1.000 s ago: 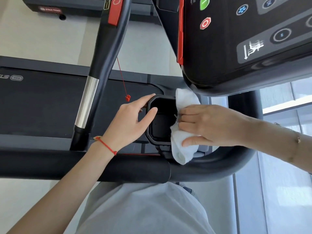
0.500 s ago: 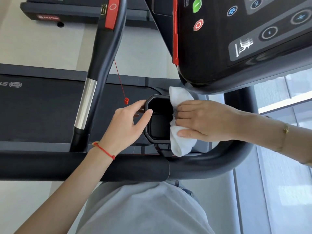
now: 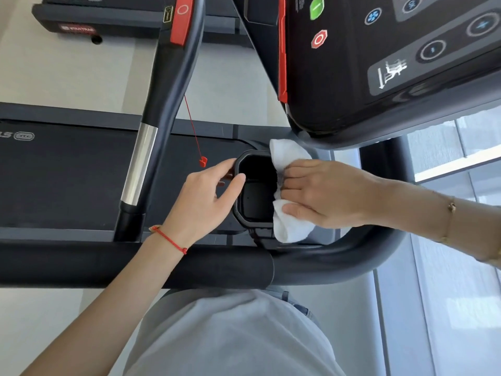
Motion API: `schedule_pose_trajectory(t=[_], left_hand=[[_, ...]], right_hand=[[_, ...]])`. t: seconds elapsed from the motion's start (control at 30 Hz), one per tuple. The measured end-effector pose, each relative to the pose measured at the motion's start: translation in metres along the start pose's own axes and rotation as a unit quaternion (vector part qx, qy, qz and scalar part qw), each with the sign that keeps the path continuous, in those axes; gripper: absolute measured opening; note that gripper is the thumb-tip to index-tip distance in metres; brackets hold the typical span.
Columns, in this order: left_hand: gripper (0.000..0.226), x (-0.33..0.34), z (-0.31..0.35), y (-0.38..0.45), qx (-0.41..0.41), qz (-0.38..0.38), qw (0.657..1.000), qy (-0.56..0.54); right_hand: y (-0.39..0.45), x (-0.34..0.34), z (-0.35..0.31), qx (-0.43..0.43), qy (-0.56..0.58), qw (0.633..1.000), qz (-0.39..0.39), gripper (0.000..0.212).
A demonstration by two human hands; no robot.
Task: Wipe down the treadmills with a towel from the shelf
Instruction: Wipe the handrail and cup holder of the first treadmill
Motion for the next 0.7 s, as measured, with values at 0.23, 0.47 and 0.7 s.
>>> schedule_pose_trajectory(t=[0.23,0.47,0.7], left_hand=[[0.038,0.0,-0.008,0.002,-0.011,-0.006,1.0,-0.009],[0.046,-0.002,-0.006,0.003,-0.002,-0.016,1.0,-0.015],[0.032,-0.005,-0.006,0.005,0.015,0.0,0.999,-0.034]], right_hand=[[-0.01,0.005,-0.027,0.011,0.092,0.996,0.005,0.057],[0.007,0.003,-0.054,0.032,0.207,0.978,0.003,0.048],[0.007,-0.005,-0.039,0.02,0.161,0.986,0.022,0.058]])
Point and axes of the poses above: each hand's wrist, its own y-axis towards the middle knuckle, its own x-axis out of the palm, z = x × y, the point moved 6 cm from there along y, towards the middle knuckle, and after that the axes turned 11 degrees about -z, right-handed, at the moved point
